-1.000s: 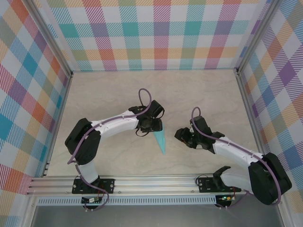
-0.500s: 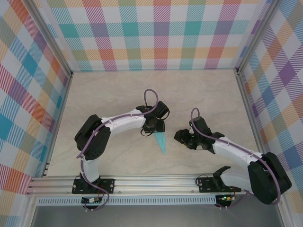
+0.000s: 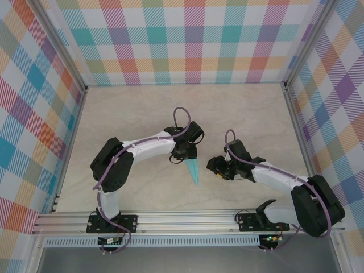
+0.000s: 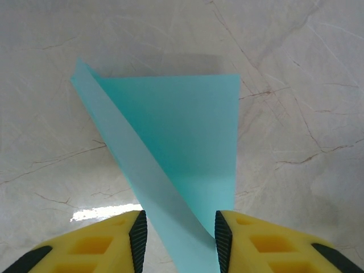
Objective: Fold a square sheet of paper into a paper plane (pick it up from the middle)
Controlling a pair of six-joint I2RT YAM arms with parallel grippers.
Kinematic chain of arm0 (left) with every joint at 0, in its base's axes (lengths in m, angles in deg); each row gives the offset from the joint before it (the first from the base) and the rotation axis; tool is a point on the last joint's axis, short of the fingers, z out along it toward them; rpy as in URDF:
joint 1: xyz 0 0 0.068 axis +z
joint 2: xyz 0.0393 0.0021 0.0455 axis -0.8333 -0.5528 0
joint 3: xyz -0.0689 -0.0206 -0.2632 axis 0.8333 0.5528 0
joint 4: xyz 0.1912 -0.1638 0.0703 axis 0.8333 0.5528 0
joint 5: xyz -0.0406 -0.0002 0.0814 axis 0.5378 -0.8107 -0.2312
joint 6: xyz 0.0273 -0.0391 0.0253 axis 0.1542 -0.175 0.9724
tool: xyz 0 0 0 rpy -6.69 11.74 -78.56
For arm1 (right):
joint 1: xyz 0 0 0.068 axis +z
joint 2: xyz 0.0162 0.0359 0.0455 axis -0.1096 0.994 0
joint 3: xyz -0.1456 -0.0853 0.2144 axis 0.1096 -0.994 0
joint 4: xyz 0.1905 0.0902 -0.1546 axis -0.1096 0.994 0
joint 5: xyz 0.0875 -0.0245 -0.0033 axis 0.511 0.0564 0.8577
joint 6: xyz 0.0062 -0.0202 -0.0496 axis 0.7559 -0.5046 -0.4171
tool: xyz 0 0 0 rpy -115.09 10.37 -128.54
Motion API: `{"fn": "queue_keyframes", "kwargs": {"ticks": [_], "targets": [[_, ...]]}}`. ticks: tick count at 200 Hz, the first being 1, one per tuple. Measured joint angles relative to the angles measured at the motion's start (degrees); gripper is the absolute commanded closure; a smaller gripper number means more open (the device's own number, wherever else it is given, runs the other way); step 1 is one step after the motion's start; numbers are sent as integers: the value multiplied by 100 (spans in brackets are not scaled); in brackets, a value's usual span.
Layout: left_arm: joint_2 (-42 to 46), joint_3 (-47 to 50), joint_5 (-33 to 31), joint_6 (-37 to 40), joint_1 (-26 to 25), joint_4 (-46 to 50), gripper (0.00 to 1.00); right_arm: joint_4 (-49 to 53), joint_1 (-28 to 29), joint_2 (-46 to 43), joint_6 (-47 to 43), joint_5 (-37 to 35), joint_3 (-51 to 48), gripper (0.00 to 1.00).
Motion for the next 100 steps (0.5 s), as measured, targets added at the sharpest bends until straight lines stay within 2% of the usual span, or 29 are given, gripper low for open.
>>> {"fn": "queue_keyframes", "kwargs": {"ticks": [23,100], "targets": [[7,2,-17,-17,0,0,70,-63,0,61,-20,46,50,49],[153,262,-61,7,0,-2,73,-122,0,192,-37,133,114,48]]}}
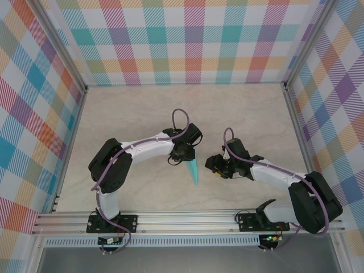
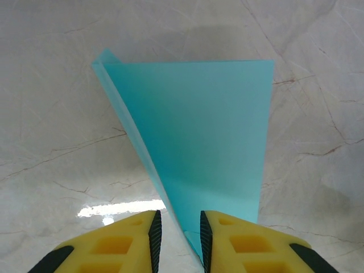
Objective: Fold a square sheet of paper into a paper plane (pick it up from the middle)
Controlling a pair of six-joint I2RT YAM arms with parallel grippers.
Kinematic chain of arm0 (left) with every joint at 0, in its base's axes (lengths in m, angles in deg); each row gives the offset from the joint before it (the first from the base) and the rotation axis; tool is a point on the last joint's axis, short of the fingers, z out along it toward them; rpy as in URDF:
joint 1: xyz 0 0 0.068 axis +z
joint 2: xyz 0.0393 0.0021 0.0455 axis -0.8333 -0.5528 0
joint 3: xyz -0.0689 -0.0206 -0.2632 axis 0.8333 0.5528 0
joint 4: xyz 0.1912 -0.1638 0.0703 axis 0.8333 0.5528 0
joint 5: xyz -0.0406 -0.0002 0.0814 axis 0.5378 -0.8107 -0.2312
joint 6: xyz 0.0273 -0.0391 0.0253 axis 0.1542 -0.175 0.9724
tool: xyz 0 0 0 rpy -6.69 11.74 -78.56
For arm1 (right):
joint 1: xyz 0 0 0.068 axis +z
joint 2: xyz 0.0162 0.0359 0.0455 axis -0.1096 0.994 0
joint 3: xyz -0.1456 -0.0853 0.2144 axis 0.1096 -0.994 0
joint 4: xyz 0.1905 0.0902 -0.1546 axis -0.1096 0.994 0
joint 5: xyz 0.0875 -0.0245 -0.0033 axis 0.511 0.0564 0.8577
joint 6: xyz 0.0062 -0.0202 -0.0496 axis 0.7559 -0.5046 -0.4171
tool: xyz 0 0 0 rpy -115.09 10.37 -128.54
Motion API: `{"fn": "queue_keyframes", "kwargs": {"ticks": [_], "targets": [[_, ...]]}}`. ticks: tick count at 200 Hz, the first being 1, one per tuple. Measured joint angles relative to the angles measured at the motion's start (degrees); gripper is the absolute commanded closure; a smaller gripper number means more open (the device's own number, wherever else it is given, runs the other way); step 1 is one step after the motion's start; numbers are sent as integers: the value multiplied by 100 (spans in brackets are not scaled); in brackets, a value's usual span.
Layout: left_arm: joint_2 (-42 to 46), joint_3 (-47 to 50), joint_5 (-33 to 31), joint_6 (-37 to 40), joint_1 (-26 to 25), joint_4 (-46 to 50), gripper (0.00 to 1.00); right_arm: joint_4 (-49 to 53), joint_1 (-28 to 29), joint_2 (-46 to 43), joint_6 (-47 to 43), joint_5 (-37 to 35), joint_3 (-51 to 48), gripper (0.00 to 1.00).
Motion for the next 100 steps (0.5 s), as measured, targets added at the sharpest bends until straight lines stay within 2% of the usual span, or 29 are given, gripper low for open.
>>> {"fn": "queue_keyframes", "kwargs": {"ticks": [100], "targets": [[358,376,-109,-111,0,-26,82,-223,0,337,-96,378,208,47]]}}
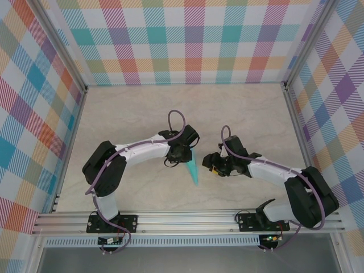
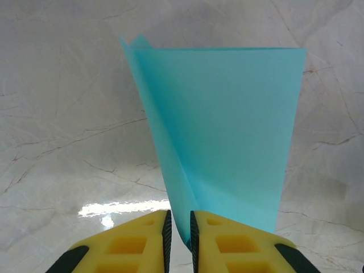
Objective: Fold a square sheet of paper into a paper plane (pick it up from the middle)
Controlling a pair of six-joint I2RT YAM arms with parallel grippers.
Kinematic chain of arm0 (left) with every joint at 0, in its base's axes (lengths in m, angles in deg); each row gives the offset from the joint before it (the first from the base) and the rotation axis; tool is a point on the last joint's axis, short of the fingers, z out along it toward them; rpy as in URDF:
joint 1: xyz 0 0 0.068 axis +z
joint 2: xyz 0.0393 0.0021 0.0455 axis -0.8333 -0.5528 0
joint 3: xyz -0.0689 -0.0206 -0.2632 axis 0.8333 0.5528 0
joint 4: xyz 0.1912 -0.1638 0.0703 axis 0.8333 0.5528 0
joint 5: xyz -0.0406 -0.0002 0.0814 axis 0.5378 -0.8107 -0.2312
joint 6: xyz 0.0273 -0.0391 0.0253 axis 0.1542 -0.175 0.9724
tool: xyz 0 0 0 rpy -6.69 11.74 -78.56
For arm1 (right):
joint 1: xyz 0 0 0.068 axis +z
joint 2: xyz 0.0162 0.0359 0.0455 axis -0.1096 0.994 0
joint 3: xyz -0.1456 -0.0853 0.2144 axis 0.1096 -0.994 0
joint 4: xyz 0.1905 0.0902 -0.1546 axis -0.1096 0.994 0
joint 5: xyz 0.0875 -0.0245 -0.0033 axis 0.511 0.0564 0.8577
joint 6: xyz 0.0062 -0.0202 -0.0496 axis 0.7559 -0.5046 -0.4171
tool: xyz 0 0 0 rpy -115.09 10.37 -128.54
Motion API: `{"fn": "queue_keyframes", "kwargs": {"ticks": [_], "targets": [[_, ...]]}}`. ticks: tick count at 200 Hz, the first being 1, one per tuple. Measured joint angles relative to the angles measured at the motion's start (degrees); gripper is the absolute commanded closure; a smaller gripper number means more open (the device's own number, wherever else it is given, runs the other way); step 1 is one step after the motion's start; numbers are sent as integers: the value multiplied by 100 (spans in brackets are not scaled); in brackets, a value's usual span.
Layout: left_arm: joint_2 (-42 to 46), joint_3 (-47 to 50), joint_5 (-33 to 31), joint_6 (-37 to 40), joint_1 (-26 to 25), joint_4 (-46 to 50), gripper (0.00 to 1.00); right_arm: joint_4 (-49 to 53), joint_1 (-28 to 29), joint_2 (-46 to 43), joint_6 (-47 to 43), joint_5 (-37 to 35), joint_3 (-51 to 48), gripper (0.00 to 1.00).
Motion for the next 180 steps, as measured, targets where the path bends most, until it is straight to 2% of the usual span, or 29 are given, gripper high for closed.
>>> {"fn": "queue_keyframes", "kwargs": {"ticks": [19,64,180], "targets": [[11,42,-7,-11,0,-22,84,-24,0,57,-13,55,4,47],[140,205,9,-24,44,-125,99,-61,11,138,-35,96,35,46],[328,566,286,-11,205,-487,100,-140,208,275,-184,205,249,42]]}}
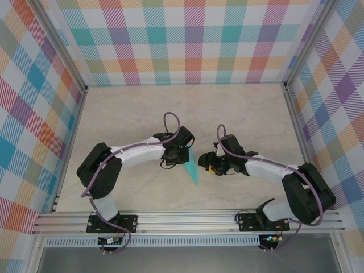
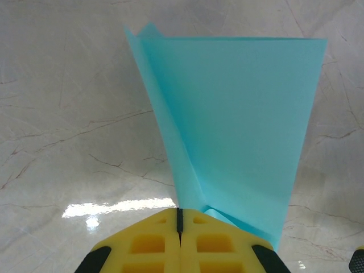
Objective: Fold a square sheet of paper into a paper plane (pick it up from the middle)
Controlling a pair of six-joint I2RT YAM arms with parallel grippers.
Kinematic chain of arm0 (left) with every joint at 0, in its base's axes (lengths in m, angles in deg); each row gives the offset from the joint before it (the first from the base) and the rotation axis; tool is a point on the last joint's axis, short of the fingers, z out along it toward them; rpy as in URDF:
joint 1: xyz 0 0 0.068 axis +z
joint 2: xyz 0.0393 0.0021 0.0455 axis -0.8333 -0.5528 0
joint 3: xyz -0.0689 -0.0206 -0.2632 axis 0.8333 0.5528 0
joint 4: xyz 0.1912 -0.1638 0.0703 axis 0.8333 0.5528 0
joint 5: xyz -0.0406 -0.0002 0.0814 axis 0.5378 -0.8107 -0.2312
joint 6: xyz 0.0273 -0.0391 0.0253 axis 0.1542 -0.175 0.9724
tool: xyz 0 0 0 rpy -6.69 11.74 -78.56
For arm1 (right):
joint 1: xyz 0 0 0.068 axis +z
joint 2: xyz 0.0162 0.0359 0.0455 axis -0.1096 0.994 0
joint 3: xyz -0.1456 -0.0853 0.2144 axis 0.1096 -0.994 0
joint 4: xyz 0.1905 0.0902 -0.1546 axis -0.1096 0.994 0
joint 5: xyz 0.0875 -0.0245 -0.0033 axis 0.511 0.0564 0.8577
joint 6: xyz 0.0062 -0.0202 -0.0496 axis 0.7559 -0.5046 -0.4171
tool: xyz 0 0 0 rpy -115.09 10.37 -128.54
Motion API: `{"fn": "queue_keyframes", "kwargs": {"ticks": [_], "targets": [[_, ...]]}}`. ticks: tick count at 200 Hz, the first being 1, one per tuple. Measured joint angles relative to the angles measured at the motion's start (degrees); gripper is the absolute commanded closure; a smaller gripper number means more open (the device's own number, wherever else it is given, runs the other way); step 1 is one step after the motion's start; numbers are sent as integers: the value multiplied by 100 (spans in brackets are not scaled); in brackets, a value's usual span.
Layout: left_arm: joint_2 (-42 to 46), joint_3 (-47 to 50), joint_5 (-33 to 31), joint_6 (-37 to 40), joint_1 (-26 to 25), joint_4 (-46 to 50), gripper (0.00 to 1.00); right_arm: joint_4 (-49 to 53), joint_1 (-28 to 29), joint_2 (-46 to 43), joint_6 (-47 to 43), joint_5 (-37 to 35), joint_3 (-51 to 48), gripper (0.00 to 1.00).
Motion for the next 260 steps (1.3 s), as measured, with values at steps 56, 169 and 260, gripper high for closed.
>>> {"fn": "queue_keyframes", "kwargs": {"ticks": [56,169,260], "targets": [[59,87,131,0,79,-94,100,-127,111,603,-151,61,396,41],[59,90,155,0,87,-111,100,-240,186,1261,-415,151,699,34],[59,90,197,0,109,-111,100,-562,284,1491,-481,614,739,39]]}}
